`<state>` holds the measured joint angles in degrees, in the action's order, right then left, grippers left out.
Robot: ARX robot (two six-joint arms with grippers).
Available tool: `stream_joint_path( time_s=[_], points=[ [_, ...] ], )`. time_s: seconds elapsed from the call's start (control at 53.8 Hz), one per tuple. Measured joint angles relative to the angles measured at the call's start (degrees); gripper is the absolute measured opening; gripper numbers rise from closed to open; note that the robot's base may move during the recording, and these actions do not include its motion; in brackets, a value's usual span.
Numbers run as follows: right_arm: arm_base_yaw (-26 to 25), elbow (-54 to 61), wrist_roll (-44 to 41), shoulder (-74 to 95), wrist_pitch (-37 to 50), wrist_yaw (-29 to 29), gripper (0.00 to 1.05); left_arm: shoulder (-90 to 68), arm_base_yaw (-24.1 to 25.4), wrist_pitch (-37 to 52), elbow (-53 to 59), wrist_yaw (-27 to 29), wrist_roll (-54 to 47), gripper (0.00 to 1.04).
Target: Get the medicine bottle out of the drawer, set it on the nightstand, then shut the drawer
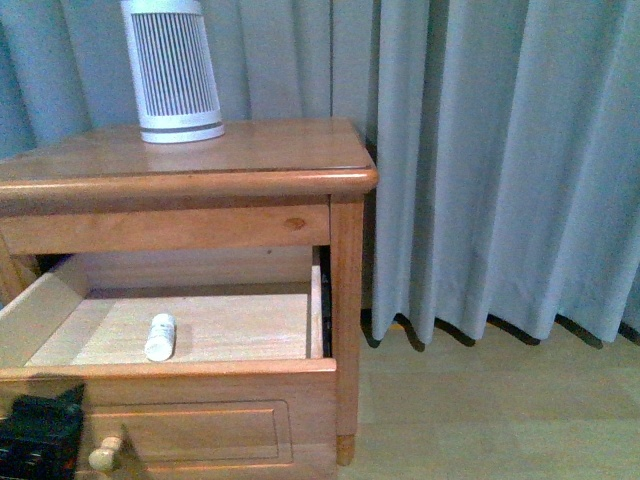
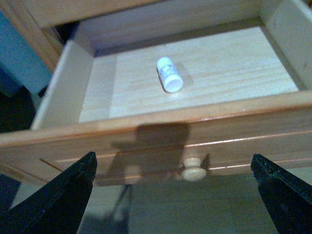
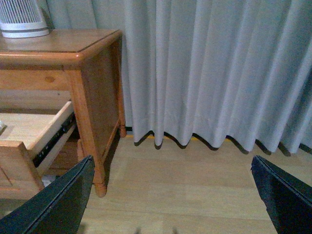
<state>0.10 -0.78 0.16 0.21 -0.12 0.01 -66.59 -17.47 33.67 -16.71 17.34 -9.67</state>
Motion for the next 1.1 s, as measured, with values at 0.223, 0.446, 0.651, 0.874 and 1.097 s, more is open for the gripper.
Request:
stream_joint_path(
  time_s=[0.223,0.446,0.651,0.874,1.097],
  points=[
    [0.0,0.0,0.0,0.0,0.0,0.0,0.98,26.8,-2.1,-16.4,1.2,8.5,-2.3,0.98],
    [0.0,0.0,0.0,0.0,0.0,0.0,0.98,51.0,-12.2,-30.4,6.4,20.3,-2.3,0.98],
    [0.0,0.0,0.0,0.0,0.0,0.0,0.98,57.4,-4.1,-36.8,10.4,13.1,3.9,0.98],
    [0.0,0.0,0.0,0.0,0.0,0.0,0.98,59.4,4.2,-39.1,10.8,4.8,9.6,0.98],
    [0.0,0.0,0.0,0.0,0.0,0.0,0.98,63.6,16.9,-34.2,13.3,-16.5,9.6,0.6]
  ],
)
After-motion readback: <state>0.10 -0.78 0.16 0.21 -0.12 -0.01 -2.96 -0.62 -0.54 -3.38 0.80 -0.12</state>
